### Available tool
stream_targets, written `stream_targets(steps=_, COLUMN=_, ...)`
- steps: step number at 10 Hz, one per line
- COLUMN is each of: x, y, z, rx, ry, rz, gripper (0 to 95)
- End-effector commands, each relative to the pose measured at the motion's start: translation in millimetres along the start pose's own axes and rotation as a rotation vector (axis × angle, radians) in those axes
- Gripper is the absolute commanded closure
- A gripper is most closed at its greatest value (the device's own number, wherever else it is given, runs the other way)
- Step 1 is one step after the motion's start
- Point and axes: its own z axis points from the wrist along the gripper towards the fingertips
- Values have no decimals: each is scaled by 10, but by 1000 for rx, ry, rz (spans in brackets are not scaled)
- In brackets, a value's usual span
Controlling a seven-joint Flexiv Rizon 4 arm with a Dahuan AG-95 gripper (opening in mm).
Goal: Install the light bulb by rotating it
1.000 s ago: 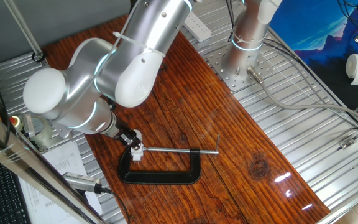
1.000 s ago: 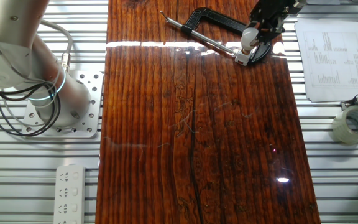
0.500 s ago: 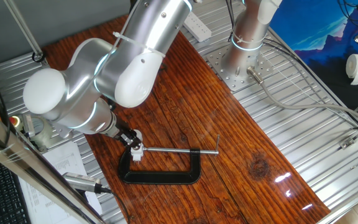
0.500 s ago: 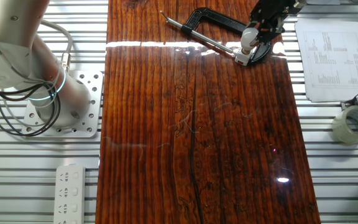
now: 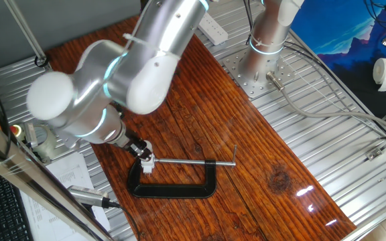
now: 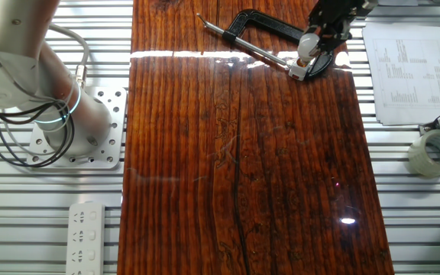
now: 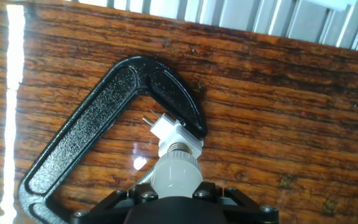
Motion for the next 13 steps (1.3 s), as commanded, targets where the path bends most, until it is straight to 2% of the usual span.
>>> stream_targets(steps=1, x=-15, y=3, z=-12, rx=-11, ry=15, rz=-16, gripper=950)
stream_targets(steps=2, x=13, y=-12, z=-7, rx=-27, ry=19, rz=-21, gripper=950)
stream_targets(steps=7, x=15, y=-3, z=-21, rx=-18, ry=30, rz=-15, gripper=950)
stream_targets(steps=13, x=-44, y=22, z=-22, rx=-6, ry=44, rz=-15, gripper=950)
